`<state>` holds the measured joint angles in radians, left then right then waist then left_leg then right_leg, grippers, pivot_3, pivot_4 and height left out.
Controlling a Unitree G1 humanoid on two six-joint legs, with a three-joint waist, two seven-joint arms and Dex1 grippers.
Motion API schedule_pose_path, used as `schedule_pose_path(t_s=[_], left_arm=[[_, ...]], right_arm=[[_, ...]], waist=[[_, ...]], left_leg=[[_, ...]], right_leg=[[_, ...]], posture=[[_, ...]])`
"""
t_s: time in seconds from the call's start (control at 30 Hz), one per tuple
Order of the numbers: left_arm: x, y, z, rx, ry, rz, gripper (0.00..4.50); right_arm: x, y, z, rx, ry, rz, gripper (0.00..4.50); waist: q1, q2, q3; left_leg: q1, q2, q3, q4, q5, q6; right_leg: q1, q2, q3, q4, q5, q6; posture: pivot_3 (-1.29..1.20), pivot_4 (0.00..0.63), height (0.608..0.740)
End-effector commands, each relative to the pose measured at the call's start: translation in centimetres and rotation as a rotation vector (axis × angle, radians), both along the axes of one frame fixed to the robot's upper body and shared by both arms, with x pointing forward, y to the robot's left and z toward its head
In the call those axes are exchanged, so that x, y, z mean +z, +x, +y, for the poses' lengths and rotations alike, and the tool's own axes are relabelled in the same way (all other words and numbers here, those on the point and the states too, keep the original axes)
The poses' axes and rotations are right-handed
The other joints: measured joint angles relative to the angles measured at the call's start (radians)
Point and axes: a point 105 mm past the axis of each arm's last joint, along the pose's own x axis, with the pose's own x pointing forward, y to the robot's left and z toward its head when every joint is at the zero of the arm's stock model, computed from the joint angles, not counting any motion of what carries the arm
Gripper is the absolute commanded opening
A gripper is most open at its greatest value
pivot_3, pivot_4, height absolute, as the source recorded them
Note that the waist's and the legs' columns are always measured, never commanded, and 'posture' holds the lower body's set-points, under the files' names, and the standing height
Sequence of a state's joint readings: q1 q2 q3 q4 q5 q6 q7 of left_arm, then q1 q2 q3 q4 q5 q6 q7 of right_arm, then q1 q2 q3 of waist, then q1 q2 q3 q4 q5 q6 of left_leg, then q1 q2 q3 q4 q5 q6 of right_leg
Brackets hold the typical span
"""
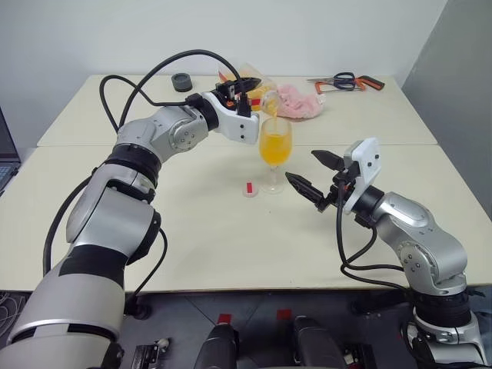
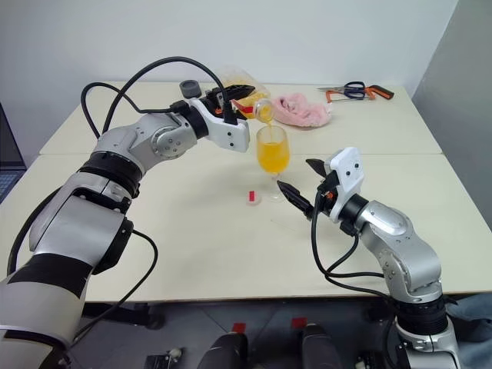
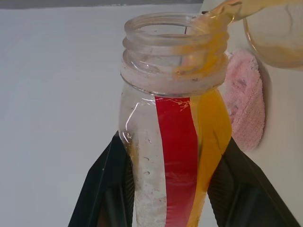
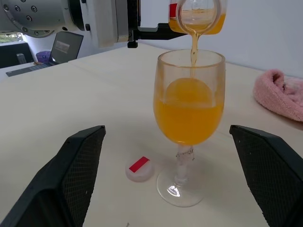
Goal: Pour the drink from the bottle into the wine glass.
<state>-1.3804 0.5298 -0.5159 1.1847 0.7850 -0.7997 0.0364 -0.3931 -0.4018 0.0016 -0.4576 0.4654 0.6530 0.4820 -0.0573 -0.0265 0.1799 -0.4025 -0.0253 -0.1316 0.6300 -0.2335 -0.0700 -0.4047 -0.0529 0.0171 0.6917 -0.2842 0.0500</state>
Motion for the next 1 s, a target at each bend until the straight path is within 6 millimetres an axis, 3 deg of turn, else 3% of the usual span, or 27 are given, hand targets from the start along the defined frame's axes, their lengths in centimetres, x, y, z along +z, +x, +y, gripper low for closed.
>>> schedule_pose_path(t_s=[0.03, 0.5, 0.73, 0.8, 1.0], left_arm=[[2.6, -0.5, -0.5, -0.027, -0.027, -0.076, 1.64], [2.0, -0.1, -0.6, -0.022, -0.164, 0.043, 1.64], [1.9, 0.7, 0.2, -0.007, -0.430, 0.253, 1.64], [2.2, 1.3, 1.2, 0.015, -0.573, 0.344, 1.64], [1.8, 2.6, 6.8, 0.144, -0.910, 0.515, 1.64]], right_arm=[[1.2, -0.8, 0.4, 0.034, 0.009, -0.054, 4.50], [1.6, -0.8, 0.5, 0.031, 0.002, -0.079, 4.50], [2.5, -0.7, 0.8, 0.027, 0.023, -0.119, 4.50], [2.7, -1.3, 1.3, 0.059, 0.023, -0.126, 4.50], [1.8, -3.7, 3.3, 0.228, -0.060, -0.063, 4.50]], waist=[[0.000, 0.000, 0.000], [0.000, 0.000, 0.000], [-0.002, 0.000, 0.000], [-0.003, 0.000, 0.000], [-0.009, 0.000, 0.000]], left_leg=[[0.000, 0.000, 0.000, 0.000, 0.000, 0.000], [0.000, 0.000, 0.000, 0.000, 0.000, 0.000], [0.000, 0.000, 0.000, 0.000, 0.000, 0.000], [0.000, 0.000, 0.000, 0.000, 0.000, 0.000], [0.000, 0.000, 0.000, 0.001, 0.000, 0.000]], right_leg=[[0.000, 0.000, 0.000, 0.000, 0.000, 0.000], [0.000, 0.000, 0.000, 0.000, 0.000, 0.000], [0.000, 0.000, 0.000, 0.001, 0.000, 0.000], [0.000, 0.000, 0.000, 0.001, 0.000, 0.000], [0.000, 0.000, 0.000, 0.002, 0.000, 0.000]], posture=[[0.00, 0.150, 0.740], [0.00, 0.150, 0.740], [0.00, 0.150, 0.740], [0.00, 0.150, 0.740], [0.00, 0.150, 0.740]])
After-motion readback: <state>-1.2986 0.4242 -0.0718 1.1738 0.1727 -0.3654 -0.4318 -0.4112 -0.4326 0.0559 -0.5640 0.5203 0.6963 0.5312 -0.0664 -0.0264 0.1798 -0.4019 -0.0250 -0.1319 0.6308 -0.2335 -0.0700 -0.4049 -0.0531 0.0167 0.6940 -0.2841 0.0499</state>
